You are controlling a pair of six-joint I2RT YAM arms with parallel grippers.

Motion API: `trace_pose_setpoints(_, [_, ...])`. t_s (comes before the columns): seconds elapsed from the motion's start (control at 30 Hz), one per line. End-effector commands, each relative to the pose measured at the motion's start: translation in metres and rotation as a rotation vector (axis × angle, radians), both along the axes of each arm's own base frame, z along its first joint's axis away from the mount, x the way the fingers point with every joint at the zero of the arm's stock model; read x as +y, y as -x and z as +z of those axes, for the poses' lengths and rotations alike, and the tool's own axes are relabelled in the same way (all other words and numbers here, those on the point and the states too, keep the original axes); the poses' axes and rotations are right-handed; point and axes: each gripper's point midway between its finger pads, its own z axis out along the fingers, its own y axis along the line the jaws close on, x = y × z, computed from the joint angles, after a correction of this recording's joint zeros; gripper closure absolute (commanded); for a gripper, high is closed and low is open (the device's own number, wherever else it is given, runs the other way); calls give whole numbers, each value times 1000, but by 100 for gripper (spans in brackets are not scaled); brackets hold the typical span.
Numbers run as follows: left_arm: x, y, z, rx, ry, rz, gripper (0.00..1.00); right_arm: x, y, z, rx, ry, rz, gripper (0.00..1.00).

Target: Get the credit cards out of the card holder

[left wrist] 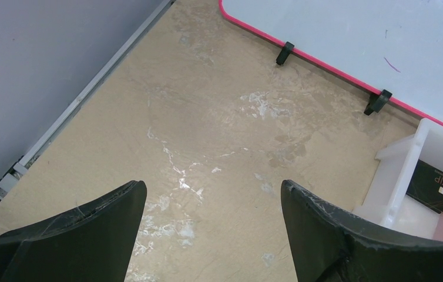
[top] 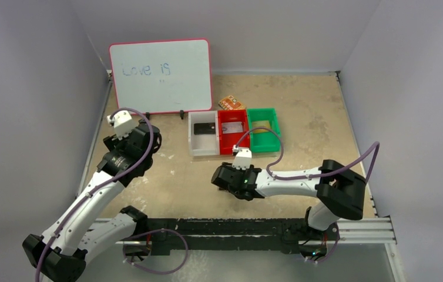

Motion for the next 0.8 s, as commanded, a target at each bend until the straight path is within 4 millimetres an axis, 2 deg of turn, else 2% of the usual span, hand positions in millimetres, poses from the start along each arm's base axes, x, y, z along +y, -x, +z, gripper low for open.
trace_pose_setpoints(0.0, [0, -3, 4, -14, -2, -1, 16, 12, -18, 19, -61, -40, -4, 30])
trace_pose_setpoints(0.1, [0, -3, 4, -13, -2, -2, 16, 13, -18, 14, -51, -33, 2, 31])
trace_pose_setpoints(0.23, [0, -3, 3, -11, -2, -3, 16, 13, -14, -2, -13, 3, 12, 35])
trace_pose_setpoints(0.4, [0, -3, 3, -11, -3, -3, 16, 4, -9, -21, 27, 59, -6, 40])
trace_pose_setpoints(0.77, [-2, -4, 1, -1, -1, -12, 17, 3, -11, -16, 8, 0, -9, 62])
